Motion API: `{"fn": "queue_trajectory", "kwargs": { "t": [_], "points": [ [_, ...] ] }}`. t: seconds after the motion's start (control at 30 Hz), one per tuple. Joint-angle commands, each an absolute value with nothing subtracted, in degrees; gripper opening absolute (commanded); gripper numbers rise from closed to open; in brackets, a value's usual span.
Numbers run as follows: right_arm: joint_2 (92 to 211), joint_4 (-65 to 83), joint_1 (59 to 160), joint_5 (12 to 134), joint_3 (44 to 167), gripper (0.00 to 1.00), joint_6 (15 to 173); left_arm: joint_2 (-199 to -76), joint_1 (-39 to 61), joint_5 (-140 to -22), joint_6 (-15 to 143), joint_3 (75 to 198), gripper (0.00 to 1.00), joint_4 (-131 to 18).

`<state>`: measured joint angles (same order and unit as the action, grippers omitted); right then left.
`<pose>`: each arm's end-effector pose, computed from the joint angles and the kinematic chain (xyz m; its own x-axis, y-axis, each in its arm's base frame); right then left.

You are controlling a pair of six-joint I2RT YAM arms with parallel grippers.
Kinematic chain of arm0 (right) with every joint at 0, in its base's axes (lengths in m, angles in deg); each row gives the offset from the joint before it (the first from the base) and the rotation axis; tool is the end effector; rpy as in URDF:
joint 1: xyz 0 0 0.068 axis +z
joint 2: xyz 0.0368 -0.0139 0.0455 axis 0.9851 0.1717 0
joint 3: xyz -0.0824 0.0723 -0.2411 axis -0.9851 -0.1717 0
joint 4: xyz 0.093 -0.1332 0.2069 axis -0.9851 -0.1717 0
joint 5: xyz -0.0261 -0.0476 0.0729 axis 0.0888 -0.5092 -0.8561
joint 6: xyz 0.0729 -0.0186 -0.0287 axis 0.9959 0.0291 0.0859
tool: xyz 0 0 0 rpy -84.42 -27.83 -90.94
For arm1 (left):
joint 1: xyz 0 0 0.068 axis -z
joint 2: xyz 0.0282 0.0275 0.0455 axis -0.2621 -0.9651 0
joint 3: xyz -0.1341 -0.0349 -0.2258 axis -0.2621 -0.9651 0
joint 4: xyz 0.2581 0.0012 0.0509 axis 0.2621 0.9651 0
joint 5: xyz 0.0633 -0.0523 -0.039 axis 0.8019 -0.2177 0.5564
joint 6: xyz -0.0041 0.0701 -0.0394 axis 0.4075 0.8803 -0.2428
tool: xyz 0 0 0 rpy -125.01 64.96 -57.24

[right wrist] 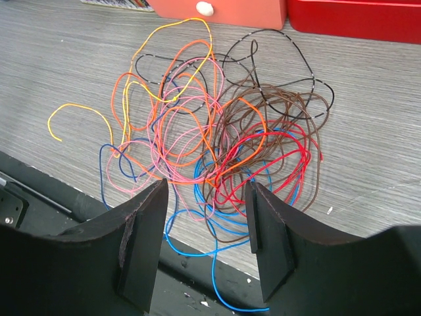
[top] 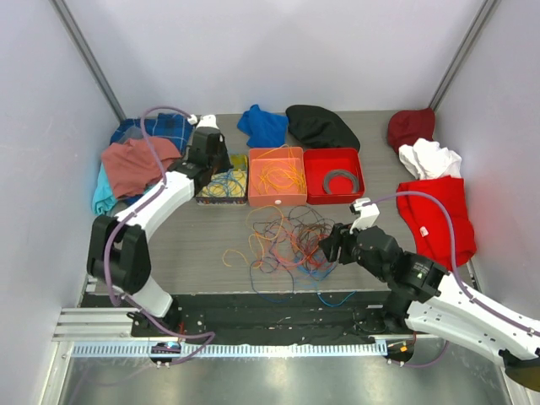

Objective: Untangle the cables

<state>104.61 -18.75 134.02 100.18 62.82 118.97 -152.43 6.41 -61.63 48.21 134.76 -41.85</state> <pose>0.1235 0.1294 0.2446 -0.5554 0.0801 -0.8277 -0.3465 0.8826 0.3179 0.3725 -0.1327 0.2669 -0.5318 -0.2801 -0.7992 -0.0476 0.9521 -0.3020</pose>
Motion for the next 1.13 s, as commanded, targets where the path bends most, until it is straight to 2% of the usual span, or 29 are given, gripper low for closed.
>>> {"fn": "queue_trajectory", "kwargs": {
  "t": [0.0, 0.27, 0.3, 0.4, 0.5, 0.53, 0.63, 0.7, 0.83, 1.1],
  "points": [
    [105.4, -17.0, 134.3, 101.3, 64.3, 0.58, 118.6, -156.5, 6.3, -63.1, 47.5, 135.2, 0.0, -45.2],
    [105.9, -16.8, 134.3, 101.4, 64.4, 0.58, 118.4, -165.0, 6.3, -60.4, 47.6, 142.9, 0.01, -38.5],
    [105.8, -16.9, 134.3, 101.5, 64.4, 0.58, 118.3, -164.9, 6.3, -59.9, 47.6, 143.2, 0.17, -38.1],
    [105.1, -16.9, 134.3, 101.5, 64.2, 0.58, 118.4, -161.2, 6.3, -56.9, 48.8, 143.2, 0.58, -37.6],
    [104.5, -16.9, 134.3, 101.3, 64.0, 0.58, 118.5, -157.2, 6.3, -54.0, 50.5, 143.7, 0.75, -37.0],
    [104.5, -16.8, 134.3, 101.3, 64.0, 0.58, 118.5, -154.3, 6.3, -53.6, 51.0, 144.0, 0.78, -36.6],
    [104.8, -16.5, 134.3, 101.3, 64.0, 0.58, 118.6, -148.8, 6.3, -52.7, 50.8, 144.7, 0.83, -33.8],
    [104.6, -16.4, 134.3, 101.2, 63.9, 0.58, 118.9, -145.9, 6.3, -52.6, 48.1, 144.0, 0.91, -31.7],
    [104.0, -15.4, 134.3, 101.4, 63.3, 0.58, 119.8, -138.8, 6.4, -55.1, 41.5, 134.9, 0.98, -27.1],
    [105.4, -14.9, 134.3, 103.8, 65.0, 0.58, 118.7, -121.8, 8.6, -61.0, 37.0, 117.1, 1.0, -26.5]
  ]
}}
